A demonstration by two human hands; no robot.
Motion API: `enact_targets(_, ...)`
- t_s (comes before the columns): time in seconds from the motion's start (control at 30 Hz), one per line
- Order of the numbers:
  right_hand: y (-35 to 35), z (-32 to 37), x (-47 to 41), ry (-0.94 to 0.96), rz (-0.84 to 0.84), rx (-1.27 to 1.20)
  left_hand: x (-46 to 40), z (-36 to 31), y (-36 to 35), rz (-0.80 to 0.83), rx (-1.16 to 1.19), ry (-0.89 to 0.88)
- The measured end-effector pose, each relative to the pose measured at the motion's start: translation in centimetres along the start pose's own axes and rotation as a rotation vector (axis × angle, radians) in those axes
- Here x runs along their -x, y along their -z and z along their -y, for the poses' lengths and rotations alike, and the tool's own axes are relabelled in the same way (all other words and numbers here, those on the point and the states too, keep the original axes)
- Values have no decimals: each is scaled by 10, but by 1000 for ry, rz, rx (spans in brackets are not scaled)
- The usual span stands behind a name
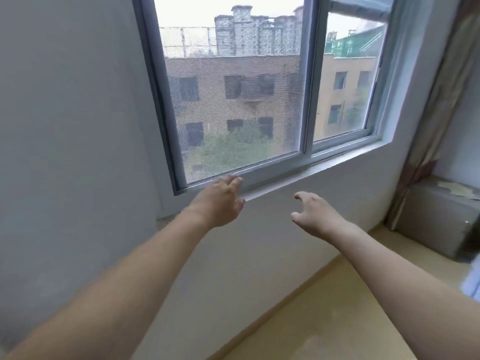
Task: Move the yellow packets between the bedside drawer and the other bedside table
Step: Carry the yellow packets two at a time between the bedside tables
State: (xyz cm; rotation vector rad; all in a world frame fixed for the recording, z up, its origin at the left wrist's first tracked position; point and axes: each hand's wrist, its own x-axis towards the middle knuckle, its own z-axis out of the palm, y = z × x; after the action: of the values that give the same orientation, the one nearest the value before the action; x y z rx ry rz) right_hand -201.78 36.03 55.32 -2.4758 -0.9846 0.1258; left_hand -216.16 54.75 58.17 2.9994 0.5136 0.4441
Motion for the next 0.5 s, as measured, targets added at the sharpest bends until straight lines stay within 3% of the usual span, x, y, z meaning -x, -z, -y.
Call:
enact_targets(0.23,29,-99,-118,-242,-78,1,-188,-43,-75,47,82,-219)
enact_targets(0.5,75,-254,-245,-439,-214,5,-403,-140,-165,70,153,-467)
